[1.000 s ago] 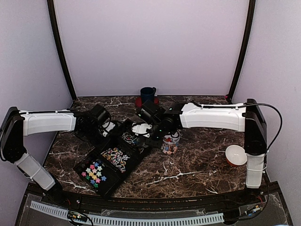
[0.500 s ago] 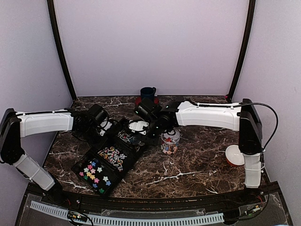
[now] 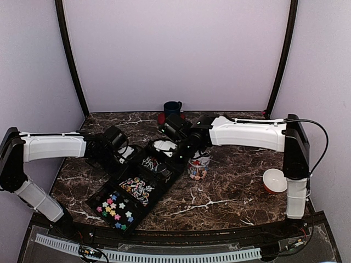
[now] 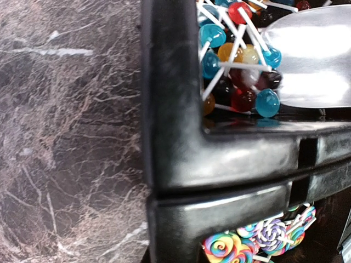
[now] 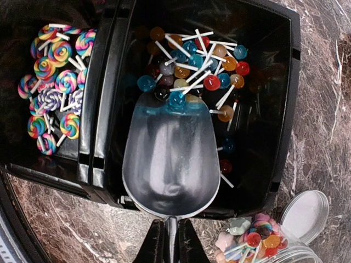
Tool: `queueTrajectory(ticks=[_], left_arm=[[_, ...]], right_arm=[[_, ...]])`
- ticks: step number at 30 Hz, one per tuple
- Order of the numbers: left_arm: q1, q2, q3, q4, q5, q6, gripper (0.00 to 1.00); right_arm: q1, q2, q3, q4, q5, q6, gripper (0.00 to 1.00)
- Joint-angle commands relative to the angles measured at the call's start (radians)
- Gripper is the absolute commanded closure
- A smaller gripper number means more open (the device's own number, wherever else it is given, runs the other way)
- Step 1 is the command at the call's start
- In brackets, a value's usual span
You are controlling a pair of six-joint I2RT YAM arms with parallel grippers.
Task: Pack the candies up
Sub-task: Scoop the fake candies from the storage box.
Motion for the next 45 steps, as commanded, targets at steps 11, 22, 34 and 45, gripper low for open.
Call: queueTrajectory(ticks=[11,22,34,45], left_arm=[[-0.011,-0.143,0.034,0.184,0.276,0.08,1.0],[-0.011,-0.151,0.065,0.152,0.235,0.111,1.0],[0.0,-0.198,-0.007,0.23,0.188,0.096,1.0],[0.058,-0.152,-0.023,0.223,0.2,0.09,1.0]], right_arm=[[0.007,0.104,-0.114,0.192,0.095,-0.191,1.0],[0.013,0.072,-0.425,0.798,0.165,-0.258,1.0],[0.012,0.055,-0.61,1.108,0.185,-0.188,1.0],[0.009,0.01,-0.754,1.354,0.205,-0.157,1.0]])
